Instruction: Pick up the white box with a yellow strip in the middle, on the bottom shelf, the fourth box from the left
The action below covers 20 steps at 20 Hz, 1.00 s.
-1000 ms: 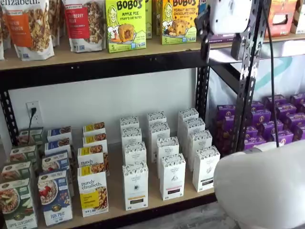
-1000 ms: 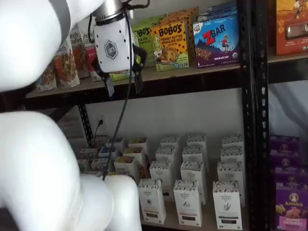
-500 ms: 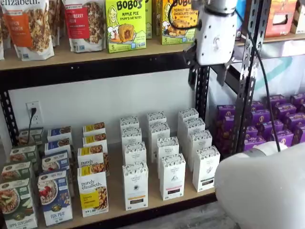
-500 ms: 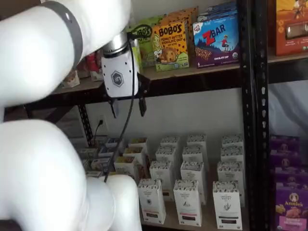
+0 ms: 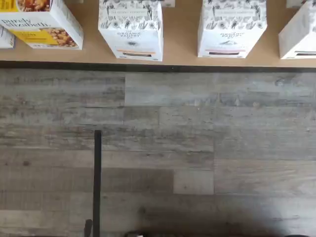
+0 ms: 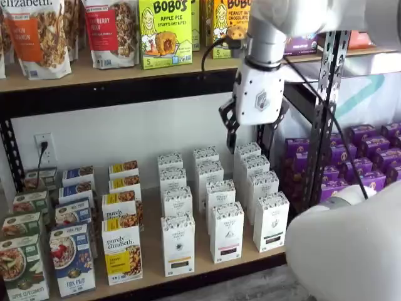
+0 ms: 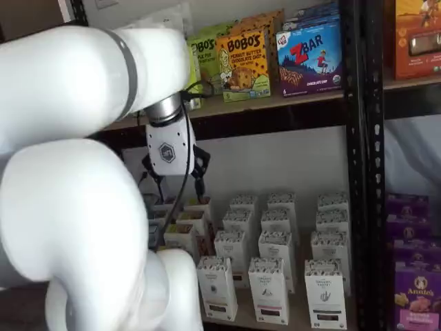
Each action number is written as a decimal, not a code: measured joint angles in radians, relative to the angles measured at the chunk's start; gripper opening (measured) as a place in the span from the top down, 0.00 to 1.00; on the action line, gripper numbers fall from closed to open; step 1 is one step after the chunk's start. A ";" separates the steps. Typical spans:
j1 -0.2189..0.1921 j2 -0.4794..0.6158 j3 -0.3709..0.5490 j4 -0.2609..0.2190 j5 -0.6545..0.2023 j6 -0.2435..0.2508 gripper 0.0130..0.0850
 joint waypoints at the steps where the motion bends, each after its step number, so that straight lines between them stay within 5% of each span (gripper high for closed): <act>1: 0.009 0.010 0.013 -0.002 -0.024 0.009 0.00; 8: 0.060 0.111 0.090 -0.008 -0.236 0.058 0.00; 17: 0.071 0.332 0.083 -0.054 -0.449 0.094 0.00; 20: 0.069 0.406 0.077 -0.033 -0.523 0.077 0.00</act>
